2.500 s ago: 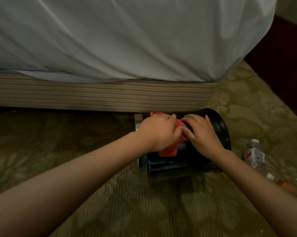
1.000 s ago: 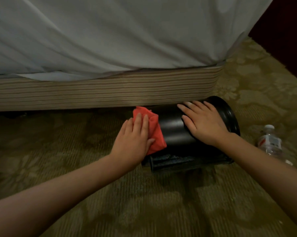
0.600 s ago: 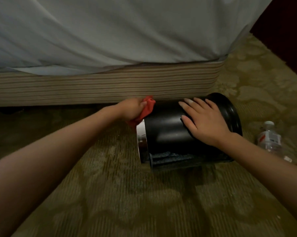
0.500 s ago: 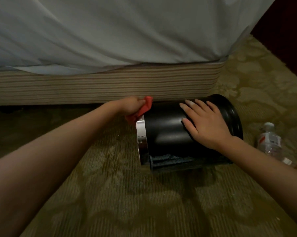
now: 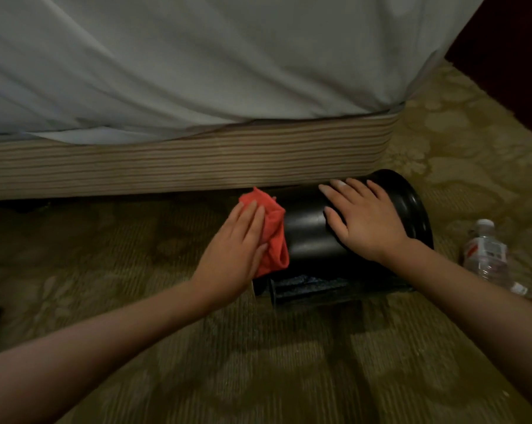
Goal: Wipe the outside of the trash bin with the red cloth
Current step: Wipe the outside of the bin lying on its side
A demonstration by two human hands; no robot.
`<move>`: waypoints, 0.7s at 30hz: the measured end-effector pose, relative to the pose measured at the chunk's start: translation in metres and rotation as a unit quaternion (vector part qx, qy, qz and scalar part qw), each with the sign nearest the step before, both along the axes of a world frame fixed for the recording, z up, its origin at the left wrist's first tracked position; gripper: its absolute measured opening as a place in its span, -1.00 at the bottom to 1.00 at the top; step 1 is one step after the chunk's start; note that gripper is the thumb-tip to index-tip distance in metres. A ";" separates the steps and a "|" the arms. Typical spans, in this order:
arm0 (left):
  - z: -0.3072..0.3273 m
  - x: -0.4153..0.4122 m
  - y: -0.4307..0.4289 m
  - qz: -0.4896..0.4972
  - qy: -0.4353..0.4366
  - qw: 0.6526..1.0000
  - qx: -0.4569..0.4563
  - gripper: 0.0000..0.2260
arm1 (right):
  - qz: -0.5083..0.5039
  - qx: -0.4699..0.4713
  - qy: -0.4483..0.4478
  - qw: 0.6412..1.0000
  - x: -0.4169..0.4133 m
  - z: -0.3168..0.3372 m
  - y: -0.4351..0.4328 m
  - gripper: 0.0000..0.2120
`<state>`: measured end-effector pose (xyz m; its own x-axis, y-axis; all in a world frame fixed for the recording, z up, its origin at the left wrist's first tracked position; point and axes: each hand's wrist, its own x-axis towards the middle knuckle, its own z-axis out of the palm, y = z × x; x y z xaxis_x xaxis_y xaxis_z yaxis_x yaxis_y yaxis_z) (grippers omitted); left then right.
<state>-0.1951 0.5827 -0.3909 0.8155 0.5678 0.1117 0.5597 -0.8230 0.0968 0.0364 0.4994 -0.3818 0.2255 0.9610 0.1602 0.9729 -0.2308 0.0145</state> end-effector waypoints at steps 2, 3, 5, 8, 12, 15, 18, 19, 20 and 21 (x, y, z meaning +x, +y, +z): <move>0.005 0.012 0.012 0.024 0.003 1.000 -0.011 -0.48 | 0.000 -0.006 0.007 1.000 0.002 0.001 0.006 -0.46; 0.005 0.019 0.021 0.038 0.000 0.999 -0.016 -0.50 | 0.000 -0.009 0.007 1.000 0.003 0.002 0.009 -0.49; 0.009 0.034 0.039 0.067 -0.014 0.996 -0.051 -0.54 | -0.002 -0.016 0.004 1.000 0.002 0.002 0.008 -0.50; 0.018 0.050 0.066 0.078 -0.005 0.989 -0.129 -0.66 | -0.008 -0.017 -0.009 1.000 -0.003 -0.001 -0.005 -0.40; 0.023 0.067 0.095 0.119 0.064 0.954 -0.269 -0.64 | -0.008 -0.021 -0.010 1.000 -0.006 -0.002 -0.011 -0.39; 0.021 0.067 0.095 0.129 0.038 0.943 -0.304 -0.65 | -0.013 -0.011 -0.003 1.000 -0.002 -0.003 -0.007 -0.42; 0.021 0.050 0.079 0.070 -0.026 0.968 -0.239 -0.67 | -0.011 0.000 0.000 1.000 -0.003 -0.003 -0.007 -0.42; 0.021 0.043 0.070 0.042 -0.042 0.978 -0.198 -0.65 | -0.011 0.003 0.002 1.000 -0.004 -0.003 -0.008 -0.42; 0.021 0.036 0.060 0.021 -0.044 0.987 -0.152 -0.62 | -0.012 0.003 0.004 1.000 -0.004 -0.003 -0.008 -0.41; 0.018 0.029 0.048 0.012 -0.030 0.994 -0.103 -0.58 | -0.013 0.002 0.006 1.000 -0.004 -0.003 -0.008 -0.40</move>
